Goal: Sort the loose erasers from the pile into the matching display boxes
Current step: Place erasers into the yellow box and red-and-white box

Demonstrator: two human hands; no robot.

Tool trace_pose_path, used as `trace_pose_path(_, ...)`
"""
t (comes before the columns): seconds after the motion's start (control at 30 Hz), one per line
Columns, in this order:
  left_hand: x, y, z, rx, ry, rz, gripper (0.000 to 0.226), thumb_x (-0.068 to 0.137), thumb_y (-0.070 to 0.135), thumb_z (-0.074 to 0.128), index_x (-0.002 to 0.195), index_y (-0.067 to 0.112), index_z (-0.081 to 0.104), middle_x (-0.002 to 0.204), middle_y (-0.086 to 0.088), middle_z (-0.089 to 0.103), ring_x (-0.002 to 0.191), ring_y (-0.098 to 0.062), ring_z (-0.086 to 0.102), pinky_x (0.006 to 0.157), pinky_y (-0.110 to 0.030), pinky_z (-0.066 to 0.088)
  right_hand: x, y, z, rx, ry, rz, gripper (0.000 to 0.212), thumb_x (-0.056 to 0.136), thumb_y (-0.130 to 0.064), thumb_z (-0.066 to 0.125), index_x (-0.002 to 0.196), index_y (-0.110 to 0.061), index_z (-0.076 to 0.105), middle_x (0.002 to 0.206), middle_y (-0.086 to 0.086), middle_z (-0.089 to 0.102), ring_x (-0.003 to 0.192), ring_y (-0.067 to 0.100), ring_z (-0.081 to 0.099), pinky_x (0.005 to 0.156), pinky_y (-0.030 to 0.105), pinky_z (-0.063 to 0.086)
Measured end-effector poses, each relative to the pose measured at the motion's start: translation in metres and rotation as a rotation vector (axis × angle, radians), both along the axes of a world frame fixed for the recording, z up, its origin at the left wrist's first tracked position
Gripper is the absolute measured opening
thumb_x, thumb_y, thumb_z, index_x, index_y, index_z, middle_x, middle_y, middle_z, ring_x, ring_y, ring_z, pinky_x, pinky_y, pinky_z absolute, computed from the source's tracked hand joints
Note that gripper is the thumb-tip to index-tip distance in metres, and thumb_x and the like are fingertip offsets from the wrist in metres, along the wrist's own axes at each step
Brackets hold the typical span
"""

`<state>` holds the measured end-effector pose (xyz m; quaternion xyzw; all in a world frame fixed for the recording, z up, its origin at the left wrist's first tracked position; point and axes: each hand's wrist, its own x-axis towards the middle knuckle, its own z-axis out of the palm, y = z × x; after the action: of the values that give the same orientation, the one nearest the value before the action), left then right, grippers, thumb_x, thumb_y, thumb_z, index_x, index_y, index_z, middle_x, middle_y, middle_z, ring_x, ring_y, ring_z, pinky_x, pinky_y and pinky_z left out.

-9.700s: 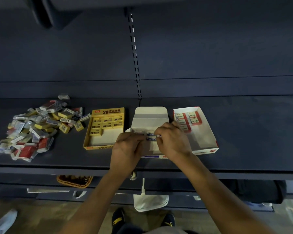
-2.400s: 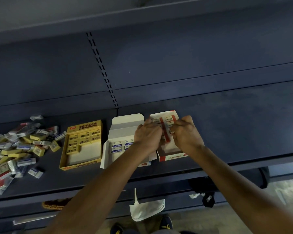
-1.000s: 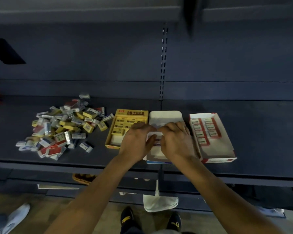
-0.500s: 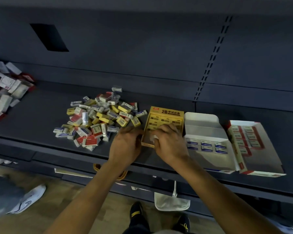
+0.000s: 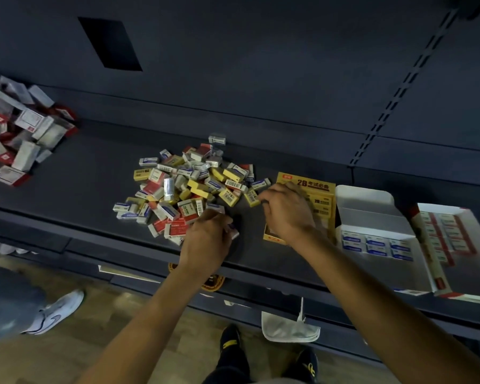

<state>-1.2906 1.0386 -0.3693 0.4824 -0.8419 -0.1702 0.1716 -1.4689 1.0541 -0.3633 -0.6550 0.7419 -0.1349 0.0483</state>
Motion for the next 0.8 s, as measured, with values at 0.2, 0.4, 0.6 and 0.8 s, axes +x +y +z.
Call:
trace_pose_path(0.2,-0.002,-0.002,-0.009,-0.117,-0.017,0.019,0.030,0.076,0.034,0.074,0.094,0.012,0.066,0.095,-0.008,0.064,0.077,-0.026,0.065,0.060,-0.029,0.050,-0.017,-0.028,0.007,0.011,0.048,-0.047,0.029,0.092,-0.013,0.048,0.117,-0.016,0.062,0.114,0.004,0.060,0.106,0.024,0.046,0.083,0.031,0.039)
trace_pose_path(0.4,-0.013,-0.003,-0.004,-0.083,-0.223,0.081,0.043,0.088,0.050,0.054,0.116,0.018,0.048,0.108,-0.001,0.059,0.097,-0.018,0.060,0.072,-0.024,0.046,-0.016,-0.054,0.008,0.138,0.176,0.018,0.033,0.087,-0.012,0.052,0.119,-0.018,0.059,0.120,0.002,0.059,0.113,0.024,0.043,0.089,0.036,0.039)
trace_pose_path(0.6,-0.017,-0.007,-0.007,-0.068,-0.157,0.075,0.038,0.089,0.036,0.056,0.123,0.019,0.051,0.115,-0.001,0.060,0.103,-0.017,0.058,0.078,-0.023,0.045,-0.016,-0.057,0.003,0.149,0.254,0.035,0.031,0.087,-0.012,0.052,0.116,-0.019,0.061,0.118,0.002,0.059,0.112,0.024,0.044,0.087,0.036,0.036)
trace_pose_path(0.8,-0.022,-0.006,-0.008,-0.092,-0.108,0.117,0.027,0.089,0.035,0.058,0.110,0.018,0.062,0.107,-0.001,0.063,0.095,-0.018,0.060,0.067,-0.020,0.036,-0.021,-0.047,0.006,-0.010,0.138,0.020,0.029,0.088,-0.015,0.057,0.117,-0.020,0.059,0.112,0.007,0.056,0.110,0.027,0.043,0.082,0.035,0.040)
